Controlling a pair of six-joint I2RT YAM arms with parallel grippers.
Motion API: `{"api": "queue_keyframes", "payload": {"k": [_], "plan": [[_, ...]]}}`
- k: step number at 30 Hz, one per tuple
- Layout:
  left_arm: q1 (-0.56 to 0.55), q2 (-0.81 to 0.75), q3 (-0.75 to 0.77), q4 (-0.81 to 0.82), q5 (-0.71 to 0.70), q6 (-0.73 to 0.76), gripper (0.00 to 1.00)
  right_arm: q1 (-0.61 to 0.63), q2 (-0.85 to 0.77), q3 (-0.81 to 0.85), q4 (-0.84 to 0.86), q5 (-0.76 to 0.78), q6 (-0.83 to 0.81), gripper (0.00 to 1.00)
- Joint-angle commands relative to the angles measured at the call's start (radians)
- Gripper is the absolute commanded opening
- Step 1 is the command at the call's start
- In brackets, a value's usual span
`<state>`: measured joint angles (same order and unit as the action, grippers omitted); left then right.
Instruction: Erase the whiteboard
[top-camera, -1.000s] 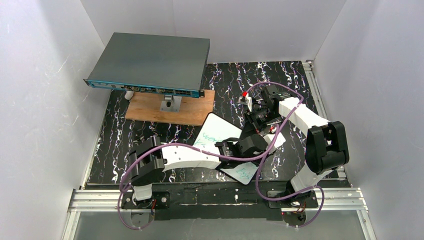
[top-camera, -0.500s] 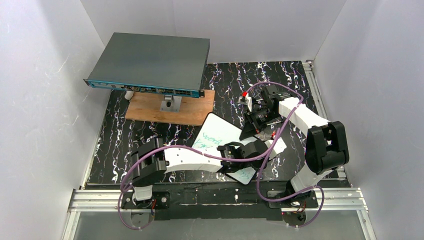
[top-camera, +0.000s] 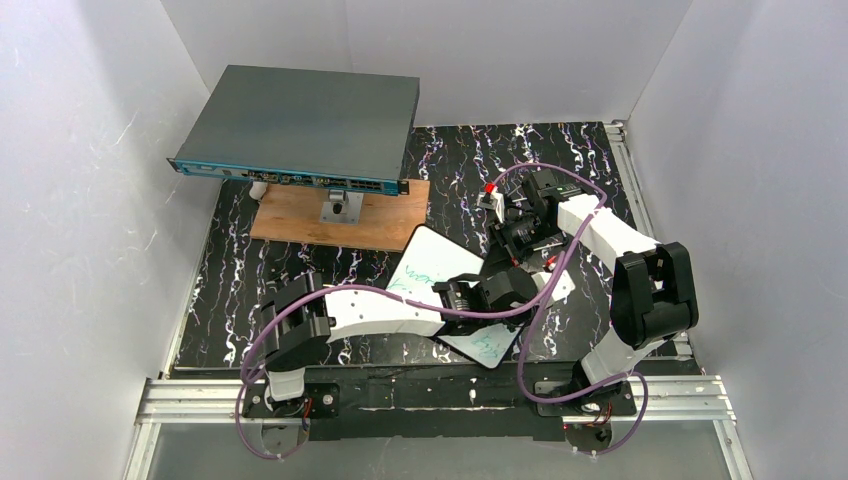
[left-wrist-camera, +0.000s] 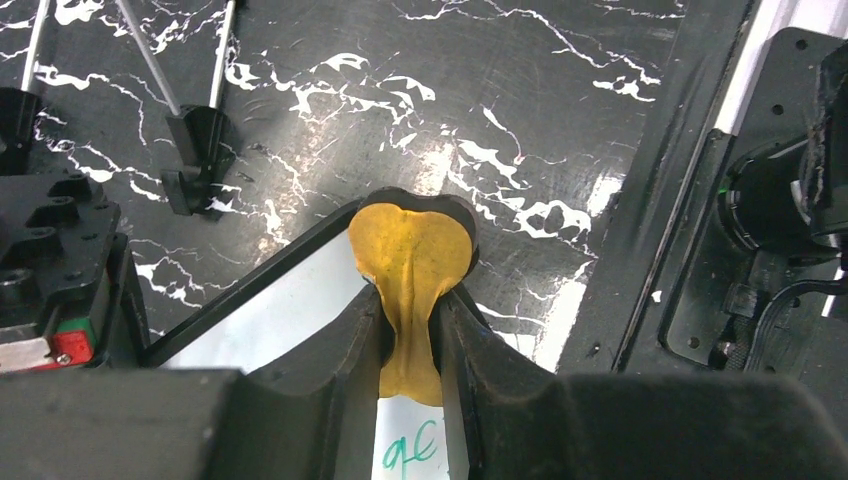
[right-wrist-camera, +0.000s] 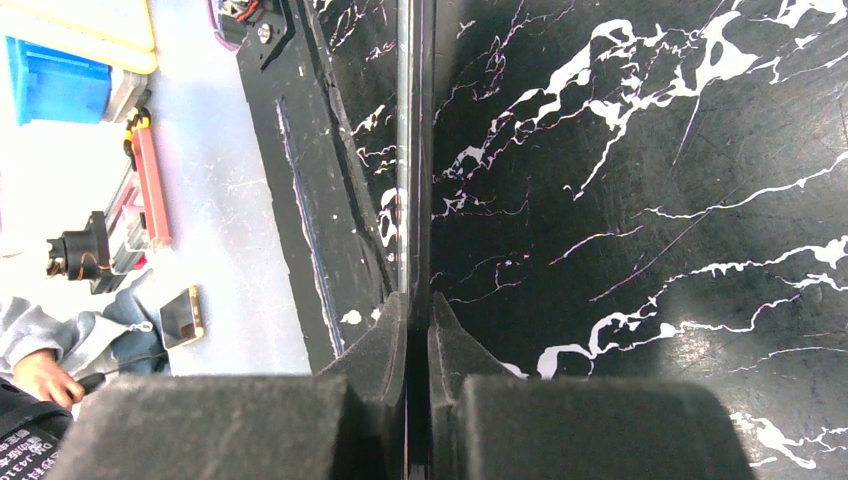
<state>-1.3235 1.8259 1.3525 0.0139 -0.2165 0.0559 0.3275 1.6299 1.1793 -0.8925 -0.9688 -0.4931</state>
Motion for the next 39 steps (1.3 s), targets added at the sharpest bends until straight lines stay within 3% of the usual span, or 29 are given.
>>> {"api": "queue_keyframes", "payload": {"k": [1, 9, 21, 33, 39], "plan": [[0.026, -0.005, -0.008, 0.042, 0.067, -0.011, 0.0, 0.006, -0.018, 0.006, 0.011, -0.033, -0.027, 0.01], [-0.01, 0.03, -0.044, 0.095, 0.176, -0.102, 0.0, 0.005, -0.018, 0.006, 0.012, -0.033, -0.027, 0.01], [0.005, -0.029, -0.163, 0.09, 0.083, -0.084, 0.0, 0.005, -0.019, 0.006, 0.01, -0.035, -0.027, 0.01], [0.059, 0.018, 0.055, 0.054, 0.141, 0.021, 0.0, 0.005, -0.021, 0.006, 0.009, -0.031, -0.028, 0.01], [0.082, 0.019, 0.069, 0.055, 0.181, 0.012, 0.0, 0.005, -0.021, 0.006, 0.009, -0.031, -0.028, 0.01]]}}
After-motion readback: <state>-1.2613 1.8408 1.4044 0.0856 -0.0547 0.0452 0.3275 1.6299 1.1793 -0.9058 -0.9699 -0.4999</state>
